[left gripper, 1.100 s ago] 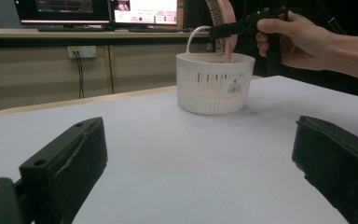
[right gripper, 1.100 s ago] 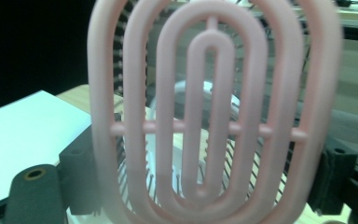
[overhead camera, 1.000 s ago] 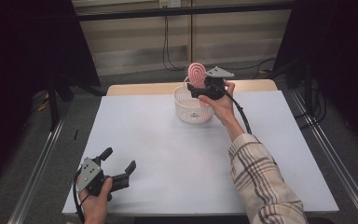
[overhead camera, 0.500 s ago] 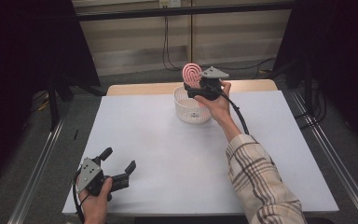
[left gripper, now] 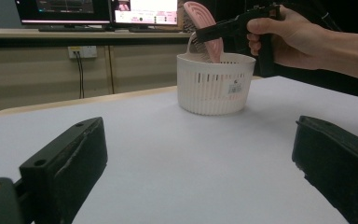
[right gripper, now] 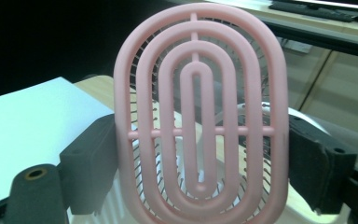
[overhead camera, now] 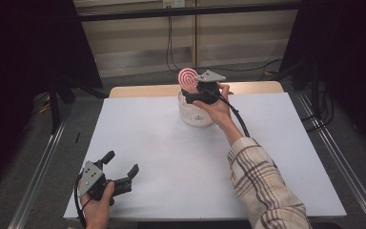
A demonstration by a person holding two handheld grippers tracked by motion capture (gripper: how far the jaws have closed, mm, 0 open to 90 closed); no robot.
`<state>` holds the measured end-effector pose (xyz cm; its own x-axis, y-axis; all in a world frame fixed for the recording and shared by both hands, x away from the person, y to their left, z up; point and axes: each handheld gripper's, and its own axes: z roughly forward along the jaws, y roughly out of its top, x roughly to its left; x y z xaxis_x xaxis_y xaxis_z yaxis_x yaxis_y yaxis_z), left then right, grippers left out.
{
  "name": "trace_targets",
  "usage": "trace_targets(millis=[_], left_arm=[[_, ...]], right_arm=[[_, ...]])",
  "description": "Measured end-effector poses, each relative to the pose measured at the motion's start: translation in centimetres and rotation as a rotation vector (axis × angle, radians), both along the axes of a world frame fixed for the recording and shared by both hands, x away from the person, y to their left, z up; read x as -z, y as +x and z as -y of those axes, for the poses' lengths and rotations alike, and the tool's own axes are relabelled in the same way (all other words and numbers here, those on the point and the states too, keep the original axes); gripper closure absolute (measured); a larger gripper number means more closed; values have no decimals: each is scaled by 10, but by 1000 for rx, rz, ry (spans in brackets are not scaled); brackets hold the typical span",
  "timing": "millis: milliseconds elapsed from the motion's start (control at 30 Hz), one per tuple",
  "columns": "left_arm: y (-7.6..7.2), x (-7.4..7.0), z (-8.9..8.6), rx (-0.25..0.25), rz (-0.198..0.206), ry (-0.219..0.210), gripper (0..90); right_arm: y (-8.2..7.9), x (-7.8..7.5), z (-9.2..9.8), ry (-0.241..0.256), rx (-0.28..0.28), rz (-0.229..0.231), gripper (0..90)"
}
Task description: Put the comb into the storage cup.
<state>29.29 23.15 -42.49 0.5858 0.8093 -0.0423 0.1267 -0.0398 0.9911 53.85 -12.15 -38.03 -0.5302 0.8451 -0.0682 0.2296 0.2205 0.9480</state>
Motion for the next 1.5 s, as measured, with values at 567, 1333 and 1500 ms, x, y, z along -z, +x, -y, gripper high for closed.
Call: trace_targets(millis=[567,1333,1500], left_arm=[[0,0,-1,-4,5,4,33],[0,0,-1,-5,5,5,33],[0,0,-1,-5,4,3,33]], right_arm=[[3,6,-5,31,-22,-61,143],[3,4,-3,26,-32,-83,119],[2,1,0,42,-33,-85,109]])
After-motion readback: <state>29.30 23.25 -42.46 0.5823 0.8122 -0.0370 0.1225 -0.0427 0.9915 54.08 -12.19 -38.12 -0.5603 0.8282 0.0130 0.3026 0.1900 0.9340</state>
